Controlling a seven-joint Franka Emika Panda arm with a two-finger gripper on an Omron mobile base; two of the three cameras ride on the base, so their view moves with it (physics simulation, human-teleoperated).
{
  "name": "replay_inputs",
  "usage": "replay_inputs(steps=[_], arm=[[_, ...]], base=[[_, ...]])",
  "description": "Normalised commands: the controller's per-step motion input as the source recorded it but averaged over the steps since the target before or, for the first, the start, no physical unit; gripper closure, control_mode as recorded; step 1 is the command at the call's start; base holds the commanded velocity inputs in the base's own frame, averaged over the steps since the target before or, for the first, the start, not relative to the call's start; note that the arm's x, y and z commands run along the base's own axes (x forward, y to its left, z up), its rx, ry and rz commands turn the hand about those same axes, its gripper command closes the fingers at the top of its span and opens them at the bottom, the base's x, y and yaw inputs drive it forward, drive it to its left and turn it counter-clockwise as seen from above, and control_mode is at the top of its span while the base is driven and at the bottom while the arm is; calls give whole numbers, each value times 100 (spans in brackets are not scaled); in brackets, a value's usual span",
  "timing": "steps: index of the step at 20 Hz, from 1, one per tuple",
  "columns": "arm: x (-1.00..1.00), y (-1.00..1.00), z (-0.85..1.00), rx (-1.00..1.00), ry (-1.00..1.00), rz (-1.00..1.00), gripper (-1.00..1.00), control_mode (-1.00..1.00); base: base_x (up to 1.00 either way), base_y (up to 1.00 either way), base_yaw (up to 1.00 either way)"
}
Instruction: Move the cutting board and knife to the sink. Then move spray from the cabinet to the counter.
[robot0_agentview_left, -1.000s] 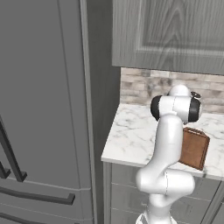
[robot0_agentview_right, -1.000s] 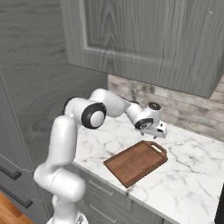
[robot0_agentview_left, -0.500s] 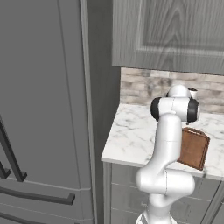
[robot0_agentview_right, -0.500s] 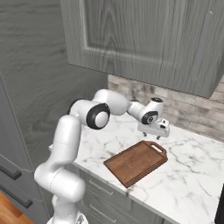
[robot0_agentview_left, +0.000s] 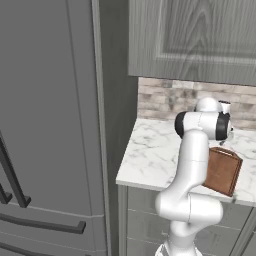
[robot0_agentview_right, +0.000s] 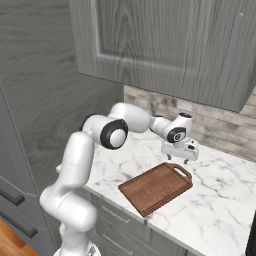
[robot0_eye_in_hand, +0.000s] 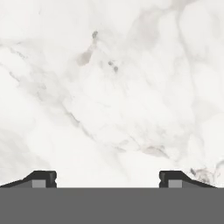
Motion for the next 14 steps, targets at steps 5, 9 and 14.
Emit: replay_inputs(steps=[5,9,14], arm=[[-100,-8,-56,0,0,0,-100,-100],[-100,0,-62,0,0,0,-100,-100],[-100,0,-54,0,0,0,-100,-100]], base=[[0,0,0],[0,0,0],[0,0,0]])
